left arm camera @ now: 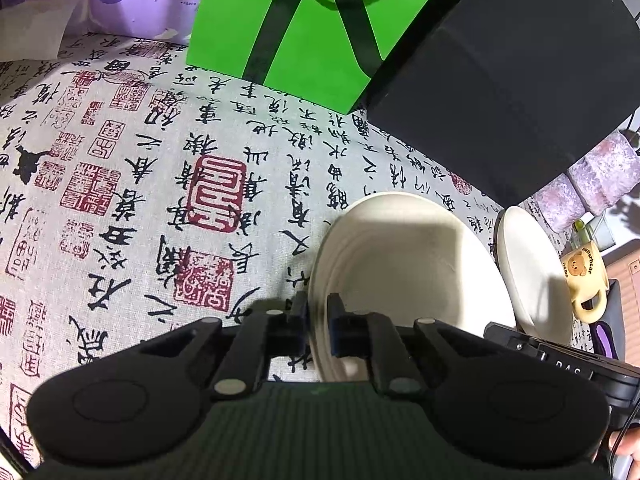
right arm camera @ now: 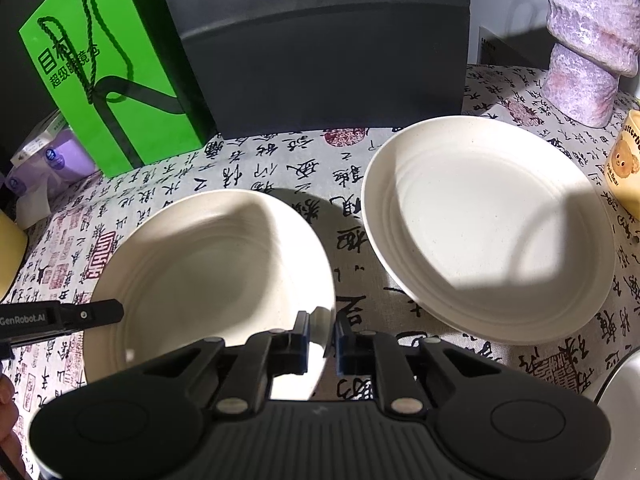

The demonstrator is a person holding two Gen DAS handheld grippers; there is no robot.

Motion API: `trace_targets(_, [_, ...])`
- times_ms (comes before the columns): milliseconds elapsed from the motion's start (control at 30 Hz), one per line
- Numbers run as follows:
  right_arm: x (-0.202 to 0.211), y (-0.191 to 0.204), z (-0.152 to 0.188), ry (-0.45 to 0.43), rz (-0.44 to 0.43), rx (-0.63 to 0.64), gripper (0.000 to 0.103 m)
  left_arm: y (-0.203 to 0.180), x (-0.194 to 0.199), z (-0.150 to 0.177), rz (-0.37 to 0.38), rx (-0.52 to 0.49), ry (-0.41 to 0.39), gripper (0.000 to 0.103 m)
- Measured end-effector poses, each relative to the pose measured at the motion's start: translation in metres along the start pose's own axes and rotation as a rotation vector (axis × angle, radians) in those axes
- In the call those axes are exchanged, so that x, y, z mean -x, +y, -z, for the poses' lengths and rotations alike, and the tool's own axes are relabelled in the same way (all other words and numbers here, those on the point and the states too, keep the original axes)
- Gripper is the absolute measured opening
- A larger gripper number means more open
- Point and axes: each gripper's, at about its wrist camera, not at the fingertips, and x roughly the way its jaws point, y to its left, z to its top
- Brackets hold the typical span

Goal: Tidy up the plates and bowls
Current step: 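Lift the cream plate off the cloth, tilting it up with both grippers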

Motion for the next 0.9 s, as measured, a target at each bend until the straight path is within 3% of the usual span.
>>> trace_targets(900, [0.0072, 0.0025, 0.0026, -0.035, -0.002, 0.017, 0.009, -0.0035, 0.0081, 0.0015, -0.002, -0.007, -0.04, 0.011])
